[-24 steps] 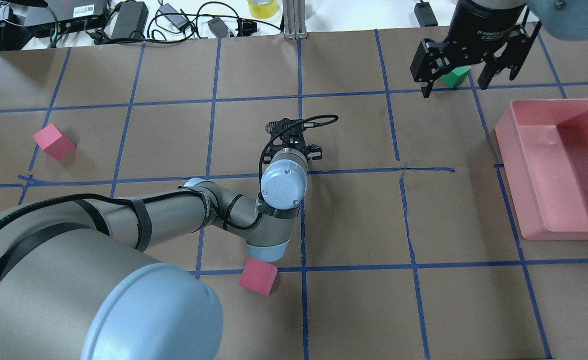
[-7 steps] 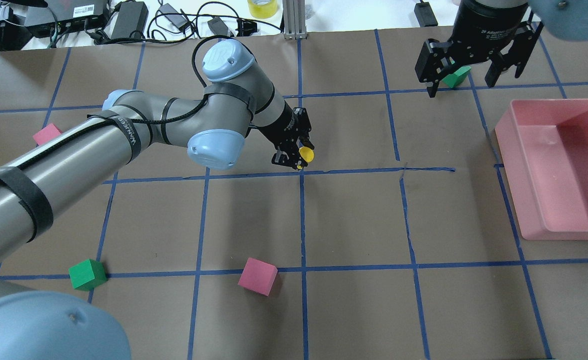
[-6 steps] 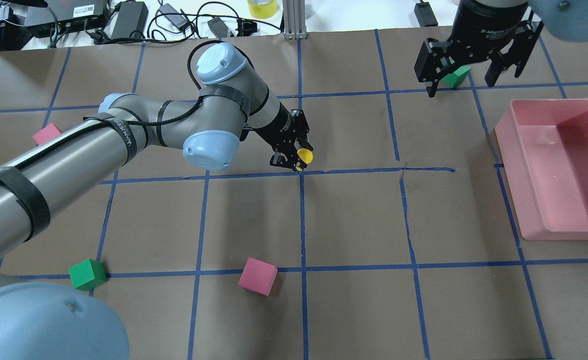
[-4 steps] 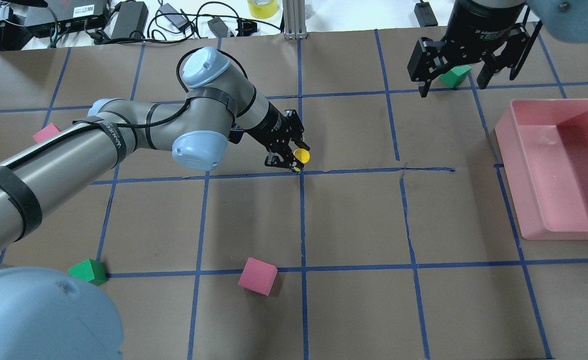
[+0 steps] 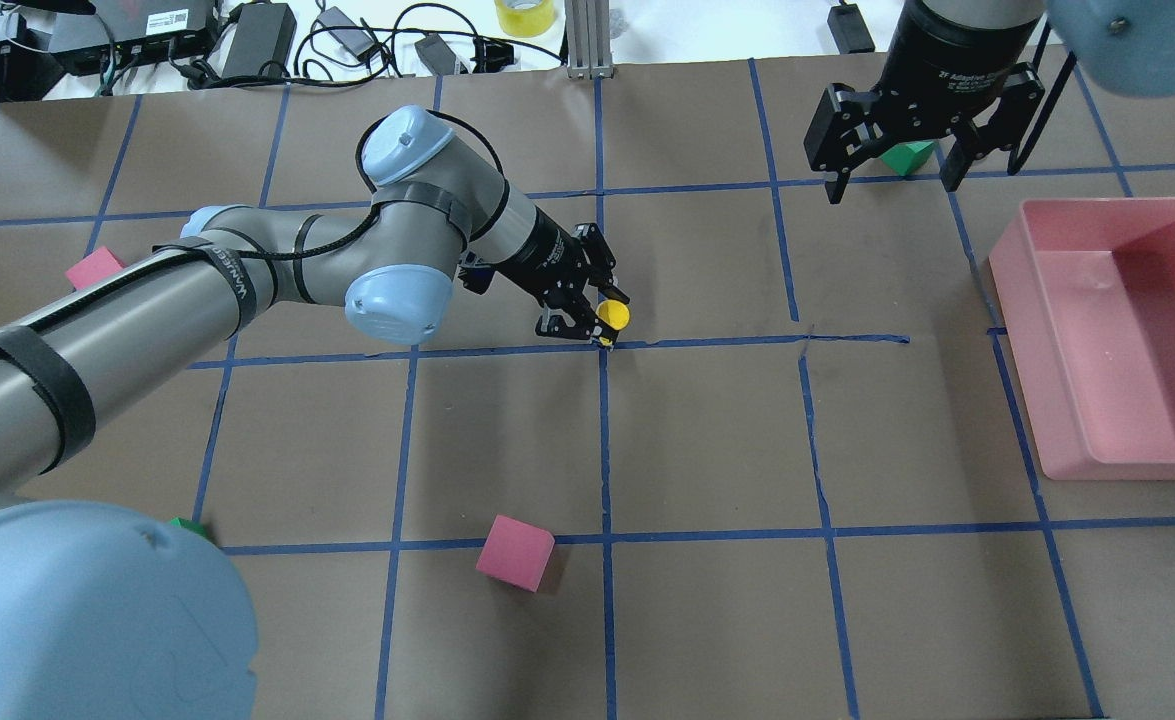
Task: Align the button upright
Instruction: 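Lift the button with the left gripper and rotate it cap-up, lowering it, then open the left gripper and raise it off the upright button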
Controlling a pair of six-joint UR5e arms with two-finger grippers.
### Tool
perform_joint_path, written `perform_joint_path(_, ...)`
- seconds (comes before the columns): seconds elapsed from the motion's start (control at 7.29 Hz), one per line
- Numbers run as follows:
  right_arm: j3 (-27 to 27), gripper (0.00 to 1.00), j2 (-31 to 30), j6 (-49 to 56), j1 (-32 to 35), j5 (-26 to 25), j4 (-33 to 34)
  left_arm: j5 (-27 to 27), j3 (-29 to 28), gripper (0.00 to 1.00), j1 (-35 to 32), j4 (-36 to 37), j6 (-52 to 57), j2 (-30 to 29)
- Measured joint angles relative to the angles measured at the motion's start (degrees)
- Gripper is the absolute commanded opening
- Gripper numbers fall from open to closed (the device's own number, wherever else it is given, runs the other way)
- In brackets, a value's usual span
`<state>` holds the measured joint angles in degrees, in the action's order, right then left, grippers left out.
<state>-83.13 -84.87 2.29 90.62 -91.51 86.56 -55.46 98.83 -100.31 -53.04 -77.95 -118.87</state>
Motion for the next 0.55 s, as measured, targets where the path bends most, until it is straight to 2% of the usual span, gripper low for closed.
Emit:
perform_joint_path(0.14, -0.1, 1.0, 0.0, 0.0, 0.0, -0.1, 0.0, -0.1, 0.0, 0.69, 0.0, 0.0, 0.5, -0.2)
perform_joint_path(0.27, -0.1, 1.0, 0.0, 0.0, 0.0, -0.2, 0.0, -0.5, 0.1, 1.0, 0.0, 0.0, 0.9, -0.4)
perform_joint_path(0.55, -0.1, 1.0, 0.0, 0.0, 0.0, -0.4, 0.0, -2.4, 0.1, 1.0, 0.0, 0.0, 1.1, -0.6)
